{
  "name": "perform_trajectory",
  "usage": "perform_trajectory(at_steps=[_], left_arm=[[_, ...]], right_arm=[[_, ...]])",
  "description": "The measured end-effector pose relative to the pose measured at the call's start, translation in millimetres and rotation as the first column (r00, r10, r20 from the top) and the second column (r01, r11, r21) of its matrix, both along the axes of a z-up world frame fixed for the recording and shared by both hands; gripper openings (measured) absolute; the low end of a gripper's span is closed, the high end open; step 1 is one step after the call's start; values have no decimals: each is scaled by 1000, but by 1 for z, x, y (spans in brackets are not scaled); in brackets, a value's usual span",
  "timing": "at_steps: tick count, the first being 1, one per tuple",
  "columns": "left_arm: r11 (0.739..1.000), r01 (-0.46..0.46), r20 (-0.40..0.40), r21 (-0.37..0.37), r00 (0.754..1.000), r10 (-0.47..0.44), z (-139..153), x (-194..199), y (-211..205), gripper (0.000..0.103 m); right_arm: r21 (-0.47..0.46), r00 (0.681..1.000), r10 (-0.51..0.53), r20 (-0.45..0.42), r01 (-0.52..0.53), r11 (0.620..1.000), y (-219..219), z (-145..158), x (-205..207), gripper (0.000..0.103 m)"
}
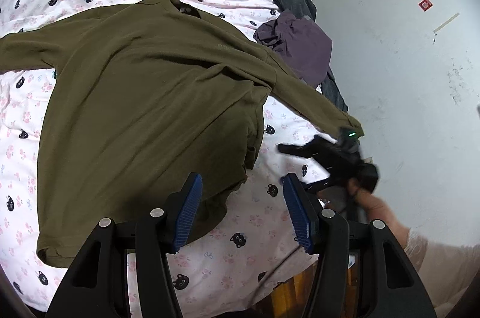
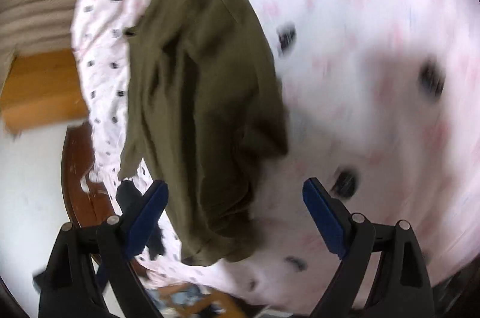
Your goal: Fold clothes
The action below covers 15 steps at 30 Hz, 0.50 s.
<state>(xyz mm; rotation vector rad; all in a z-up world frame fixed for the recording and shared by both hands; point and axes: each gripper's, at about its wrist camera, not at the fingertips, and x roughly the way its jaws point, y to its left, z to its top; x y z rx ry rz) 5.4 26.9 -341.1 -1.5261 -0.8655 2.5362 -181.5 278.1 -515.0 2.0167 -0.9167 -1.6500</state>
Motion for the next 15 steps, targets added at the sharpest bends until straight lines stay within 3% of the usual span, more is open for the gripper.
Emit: perform_trajectory(at_steps=[1,4,5,7,9,10,12,15], left_arm=[[1000,0,0,0,1000,0,0,2,-2,51],[1000,-9,-1,2,1000,9,1,9,-14,51],[1000,-15,-2,3,1000,15,2,12,-18,51],[1000,-29,0,1,1000,29,1,17,-26,51],[999,-47,6,4,999,47,-2,22,-35,51],[998,-56,10,6,998,56,-3,24,-39,51],[997,-74,17,9,997,74,-7,29,-46,51],[996,-90,27,4,996,89,-11,34,-52,51]], right_arm=[[17,1000,-9,0,9,1000,-3,-2,3,93],[140,975,136,-174,-112,984,-23,12,6,93],[213,939,228,-256,-175,961,-30,22,5,93],[336,819,422,-389,-301,893,-47,37,9,92],[415,711,567,-415,-407,814,-60,39,9,89],[416,679,605,-415,-450,790,-64,36,7,84],[410,638,657,-403,-516,752,-70,27,5,59],[408,608,704,-368,-574,710,-72,12,-2,53]])
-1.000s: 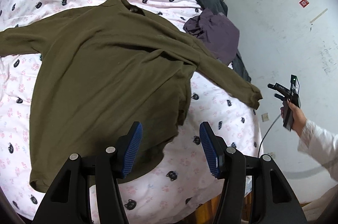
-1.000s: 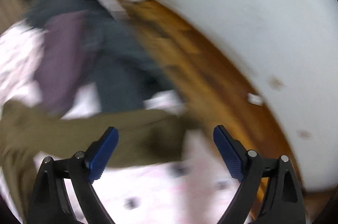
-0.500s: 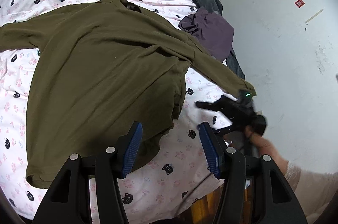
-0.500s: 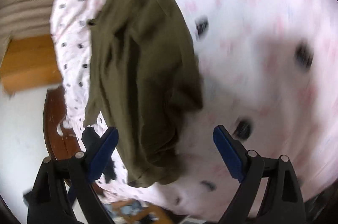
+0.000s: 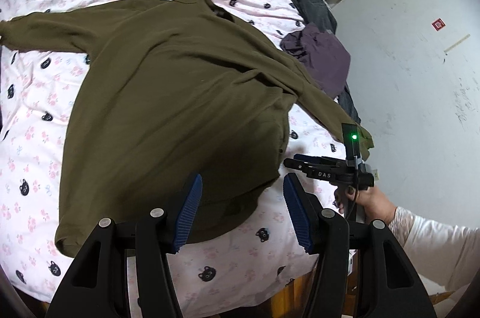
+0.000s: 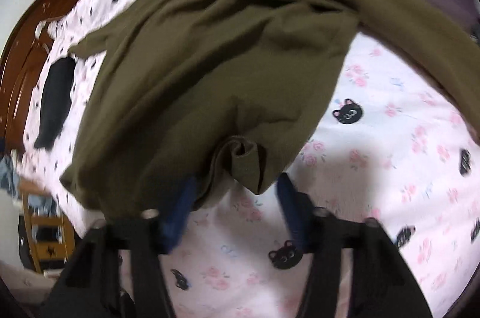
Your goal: Fold clothes
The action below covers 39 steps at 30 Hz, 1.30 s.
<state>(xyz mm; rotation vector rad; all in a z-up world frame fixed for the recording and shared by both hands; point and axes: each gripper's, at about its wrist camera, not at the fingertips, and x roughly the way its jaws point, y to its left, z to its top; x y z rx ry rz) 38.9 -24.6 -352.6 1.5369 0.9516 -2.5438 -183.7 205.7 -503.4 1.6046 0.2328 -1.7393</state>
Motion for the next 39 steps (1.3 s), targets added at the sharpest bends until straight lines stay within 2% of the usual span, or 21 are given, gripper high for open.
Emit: perform_trajectory(at_steps=[7,11,13,15,16,18,27,28,29,30,39], left_arm=[[1000,-18,18,-7,1000,19,-7,7,-7,51],[999,-34,22,-3,999,34,-8,9,-8,51],[999,-37,21,-4,999,37,-8,9,-8,51],[999,-37,20,-7,999,37,-7,8,-7,51],[999,-38,20,-8,999,38,-7,8,-7,51],[999,-40,20,-9,999,41,-7,8,-8,51],[999,-38,24,-10,999,38,-6,10,-6,51],[999,-36,25,-10,999,37,-6,10,-6,51],[999,-36,25,-10,999,36,-6,10,-5,51],[999,-36,25,-9,999,36,-5,11,-5,51],[999,-34,27,-13,999,34,-4,10,-6,51]], right_arm=[[20,998,60,15,-60,998,-13,-21,-12,53],[13,994,107,17,-108,994,-24,-21,-11,53],[15,991,132,21,-132,991,-28,-22,-12,47],[27,987,161,21,-162,986,-33,-25,-11,32],[34,984,174,22,-175,984,-35,-26,-11,30],[63,980,200,13,-201,978,-36,-30,-12,29],[55,973,229,-8,-228,972,-42,-28,-15,28],[51,972,234,6,-234,971,-43,-29,-15,27],[52,970,241,12,-241,969,-43,-30,-14,16],[54,969,248,18,-248,967,-44,-31,-14,8],[73,951,304,51,-307,949,-20,-19,-1,8]])
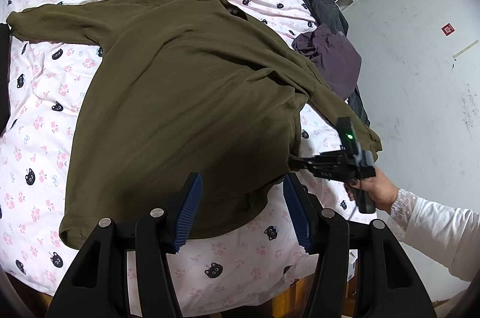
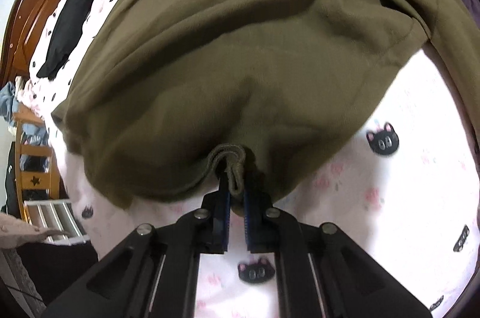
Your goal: Fold clothes
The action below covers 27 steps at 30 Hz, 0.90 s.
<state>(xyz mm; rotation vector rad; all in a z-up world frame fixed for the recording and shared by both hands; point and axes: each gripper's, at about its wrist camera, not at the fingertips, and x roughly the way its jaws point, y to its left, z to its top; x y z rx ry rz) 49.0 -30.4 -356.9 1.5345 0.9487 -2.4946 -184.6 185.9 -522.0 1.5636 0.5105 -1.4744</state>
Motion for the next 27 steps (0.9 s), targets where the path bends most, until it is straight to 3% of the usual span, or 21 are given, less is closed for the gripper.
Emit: perform_trajectory(at_steps=[6,14,17,18,21,23,26,27], left_arm=[[1000,-16,28,4,999,16,-5,8,-12,51],[997,-35,76,-67,996,40,-9,24,-41,51],[996,-31,85,-87,996,38,-9,27,-47,51],[995,-30,86,-91,996,38,-9,28,-48,51],[995,-28,86,-97,996,36,-9,29,-49,51],[995,-28,87,-92,996,36,-11,29,-48,51],[997,-30,86,-76,996,36,-13,27,-46,51],[997,-27,85,-70,996,33,-14,26,-44,51]], right_arm=[[46,996,83,-15,-82,996,35,20,25,8],[178,986,162,-40,-152,972,104,35,40,8],[262,969,243,-48,-222,939,122,33,41,5],[294,961,273,-41,-249,923,129,31,42,0],[388,937,349,4,-323,863,157,21,51,1],[400,947,319,22,-301,866,173,20,51,1],[312,987,163,5,-156,937,180,34,38,4],[258,998,67,5,-66,964,181,39,30,18]])
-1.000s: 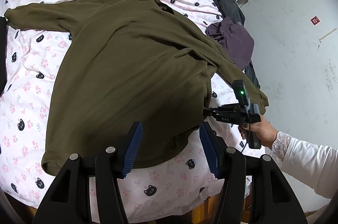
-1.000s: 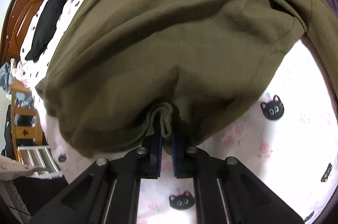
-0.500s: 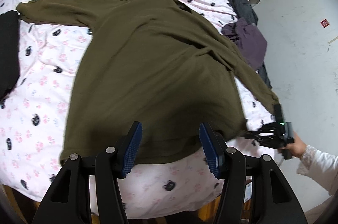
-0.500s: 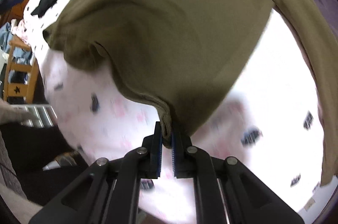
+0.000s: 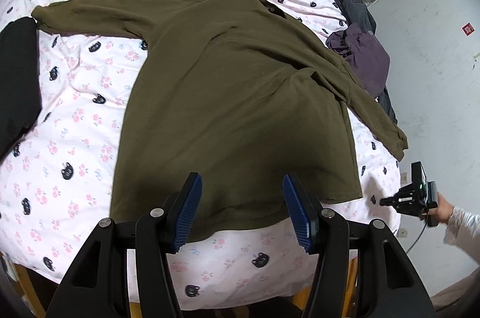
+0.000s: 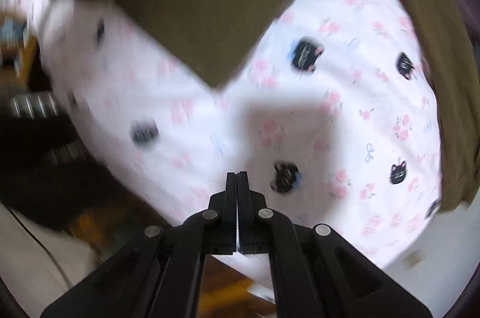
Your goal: Fold clothes
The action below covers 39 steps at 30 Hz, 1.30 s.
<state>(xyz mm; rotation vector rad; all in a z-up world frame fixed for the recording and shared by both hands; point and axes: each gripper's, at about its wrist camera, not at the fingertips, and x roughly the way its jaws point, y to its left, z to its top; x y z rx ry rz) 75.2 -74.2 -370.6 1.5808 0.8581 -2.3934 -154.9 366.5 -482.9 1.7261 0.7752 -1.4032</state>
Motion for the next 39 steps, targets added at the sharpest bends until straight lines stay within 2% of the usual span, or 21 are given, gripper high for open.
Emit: perform_trajectory(at_steps=[1,2,3,5,7,10,12,14,16,18,19,20,21,22,23,28,33,34,39], left_arm=[[1000,5,-1,4,1000,-5,0,-1,2,51],[1000,11,-4,8,1000,-11,0,-3,6,51],[1000,17,-7,12,1000,-17,1,-4,9,51],[999,24,-11,21,1000,-24,2,-7,14,51],[999,30,-17,30,999,-29,4,-8,18,51],[999,39,-22,34,999,-39,5,-10,23,51],[999,37,-20,36,999,-36,4,-10,23,51],[999,34,-19,38,999,-33,3,-10,23,51],[999,32,-18,40,999,-31,3,-9,23,51],[999,29,-16,42,999,-28,2,-9,23,51],[999,28,-15,43,1000,-27,1,-9,23,51],[999,26,-15,44,1000,-26,1,-9,23,51],[999,25,-14,45,1000,-24,1,-9,23,51],[999,24,-13,46,1000,-23,0,-9,23,51],[999,22,-13,47,1000,-22,0,-9,23,51],[999,10,-14,49,1000,-9,-1,-7,19,51],[998,6,-15,56,1000,-5,-2,-7,16,51],[998,7,-16,57,1000,-6,-2,-7,16,51],[998,9,-26,59,1000,-7,0,-11,15,51]], right_arm=[[-64,993,-120,21,121,991,1,4,-8,32],[-105,979,-201,36,203,973,1,5,-13,68],[-142,960,-274,53,279,950,1,6,-16,87],[-196,903,-413,120,430,882,4,1,-22,85],[-204,816,-548,182,577,791,12,-12,-26,85],[-206,739,-635,225,673,711,15,-28,-27,85],[-199,708,-667,231,706,680,12,-37,-27,85],[-184,700,-679,221,714,676,7,-47,-30,85],[-168,707,-682,188,707,687,-4,-62,-16,85],[-142,704,-690,170,710,690,-15,-70,-9,83],[-121,711,-689,144,703,701,-19,-72,-8,66],[-98,718,-686,115,695,712,-23,-75,-8,40],[-82,729,-679,94,685,724,-28,-77,-7,26],[-80,730,-677,93,683,726,-30,-77,-6,22],[-85,726,-679,108,688,721,-31,-76,-5,13],[-106,706,-690,161,707,699,-17,-62,-5,9],[-155,720,-671,177,694,703,0,-28,-3,8],[-159,723,-668,179,691,705,-10,-25,-4,8],[-149,736,-649,191,675,722,4,-2,5,8]])
